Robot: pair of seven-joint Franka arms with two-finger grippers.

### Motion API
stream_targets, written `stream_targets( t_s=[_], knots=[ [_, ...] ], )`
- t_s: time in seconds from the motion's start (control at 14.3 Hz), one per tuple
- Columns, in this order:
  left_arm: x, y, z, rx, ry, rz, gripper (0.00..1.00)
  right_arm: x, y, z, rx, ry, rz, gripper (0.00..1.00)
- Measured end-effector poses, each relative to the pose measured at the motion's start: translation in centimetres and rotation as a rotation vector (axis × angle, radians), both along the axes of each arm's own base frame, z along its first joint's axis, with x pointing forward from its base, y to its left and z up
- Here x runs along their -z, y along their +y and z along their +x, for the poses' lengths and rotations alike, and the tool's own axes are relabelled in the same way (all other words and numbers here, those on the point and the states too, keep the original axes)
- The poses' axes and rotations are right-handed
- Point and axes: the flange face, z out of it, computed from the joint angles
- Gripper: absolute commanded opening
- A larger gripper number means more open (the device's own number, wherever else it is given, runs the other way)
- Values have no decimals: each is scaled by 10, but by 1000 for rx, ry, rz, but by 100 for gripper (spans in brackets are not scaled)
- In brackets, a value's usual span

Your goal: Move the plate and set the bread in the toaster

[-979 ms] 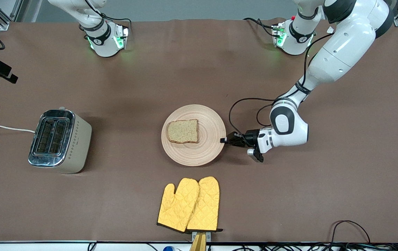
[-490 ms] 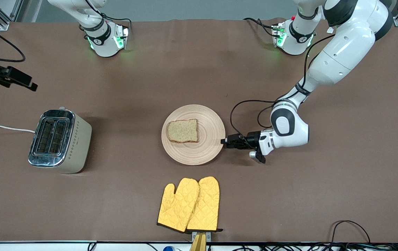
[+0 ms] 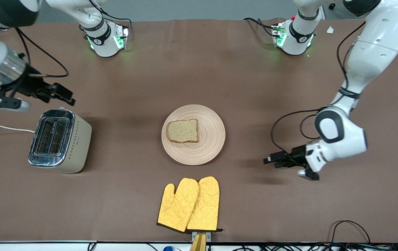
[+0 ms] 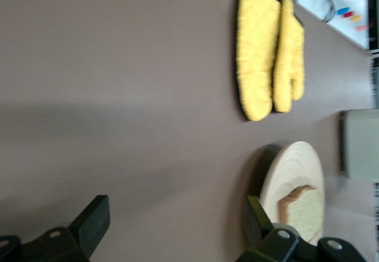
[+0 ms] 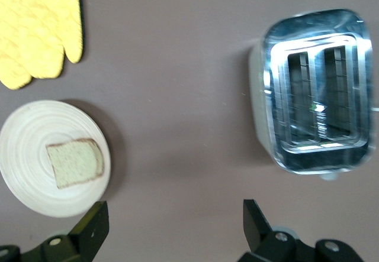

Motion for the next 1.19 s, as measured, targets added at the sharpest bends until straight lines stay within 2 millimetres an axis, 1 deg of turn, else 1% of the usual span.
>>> stream_targets(
  t_s=[0.07,0.21,0.35,0.42,0.56,0.7,0.84,0.91,1.05,1.19],
  knots=[
    [-14,15,6,-1,9,41,100,18,15,2,-1,-19,3,100],
    [-52,32,13,-16,29,126,100,65,40,4,-1,-52,8,100],
    [-102,35,12,-39,60,239,100,110,65,5,20,-49,9,100],
    [-131,34,8,-51,79,311,100,130,80,5,20,-44,8,100],
    [-182,27,-7,-55,108,467,100,163,114,2,16,-35,8,100],
    [-227,23,-24,-38,109,604,100,187,149,-9,17,-15,5,100],
    [-266,21,-41,-22,96,693,100,203,187,-26,19,4,2,99],
    [-284,21,-49,-19,93,731,100,210,200,-32,17,2,4,99],
    [-313,23,-63,-18,86,794,100,225,218,-38,7,-12,10,97],
    [-337,21,-71,-18,77,822,100,246,234,-42,-12,-22,13,94]
  ],
)
